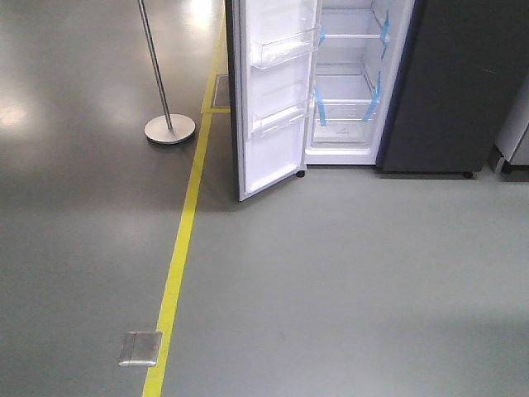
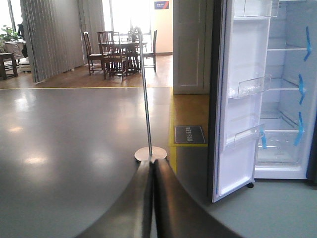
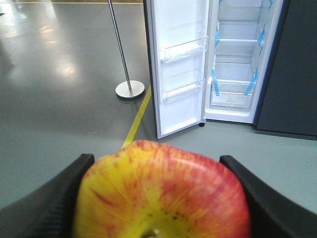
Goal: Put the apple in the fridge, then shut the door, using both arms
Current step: 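Approach the refrigerator opening with the apple held in the right gripper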
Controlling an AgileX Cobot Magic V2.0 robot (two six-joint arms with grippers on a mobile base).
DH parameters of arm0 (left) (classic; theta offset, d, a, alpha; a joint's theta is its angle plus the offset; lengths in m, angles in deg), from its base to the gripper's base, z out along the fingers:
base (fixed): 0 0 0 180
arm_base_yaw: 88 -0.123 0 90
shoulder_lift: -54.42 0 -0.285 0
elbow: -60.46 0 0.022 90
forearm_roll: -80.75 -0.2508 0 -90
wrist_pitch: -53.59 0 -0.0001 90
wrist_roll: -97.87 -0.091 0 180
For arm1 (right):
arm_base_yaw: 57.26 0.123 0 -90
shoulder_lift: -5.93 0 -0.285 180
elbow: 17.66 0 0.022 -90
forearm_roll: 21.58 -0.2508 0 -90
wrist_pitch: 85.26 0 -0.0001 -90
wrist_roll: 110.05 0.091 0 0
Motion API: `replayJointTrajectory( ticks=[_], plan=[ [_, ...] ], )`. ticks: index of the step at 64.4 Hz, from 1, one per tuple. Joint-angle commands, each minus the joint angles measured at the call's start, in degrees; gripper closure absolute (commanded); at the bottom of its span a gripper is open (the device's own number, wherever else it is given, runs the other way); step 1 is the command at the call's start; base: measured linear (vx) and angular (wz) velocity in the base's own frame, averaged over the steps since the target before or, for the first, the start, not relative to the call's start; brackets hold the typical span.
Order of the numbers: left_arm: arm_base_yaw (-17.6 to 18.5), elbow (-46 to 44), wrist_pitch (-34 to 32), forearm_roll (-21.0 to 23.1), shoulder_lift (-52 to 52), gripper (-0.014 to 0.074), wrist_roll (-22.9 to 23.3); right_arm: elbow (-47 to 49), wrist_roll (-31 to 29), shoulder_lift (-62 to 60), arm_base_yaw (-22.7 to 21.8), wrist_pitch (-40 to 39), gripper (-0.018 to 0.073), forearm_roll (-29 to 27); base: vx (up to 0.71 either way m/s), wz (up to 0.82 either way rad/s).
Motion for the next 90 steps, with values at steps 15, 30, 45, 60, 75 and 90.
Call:
replayJointTrajectory(
  ticks=[15,30,45,60,75,90],
  plan=[
    [0.5,-1.0,-4.2,0.3,-0.8,0.0603,0.0,1.5,-0.5,0.1,0.0,-4.6,0.0568,-0.2,0.14,-0.01],
    [0.5,-1.0,-4.2,0.3,-0.8,0.0603,0.0,1.5,-0.5,0.1,0.0,-4.6,0.0568,-0.2,0.12,-0.01],
    [0.5,-1.0,-4.2,0.3,-0.8,0.0603,0.0,1.5,-0.5,0.1,0.0,-4.6,0.0568,-0.2,0.1,-0.01],
    [0.5,-1.0,-4.2,0.3,-0.8,0.0603,0.0,1.5,-0.5,0.1,0.0,-4.6,0.0568,-0.2,0.1,-0.03],
    [0.5,-1.0,-4.2,0.3,-0.8,0.0603,0.0,1.5,-0.5,0.1,0.0,-4.6,0.0568,-0.2,0.1,-0.01],
    [0.5,-1.0,-4.2,0.3,-0.8,0.0603,0.0,1.5,-0.5,0.1,0.0,-4.6,0.0568,-0.2,0.1,0.0]
  ],
)
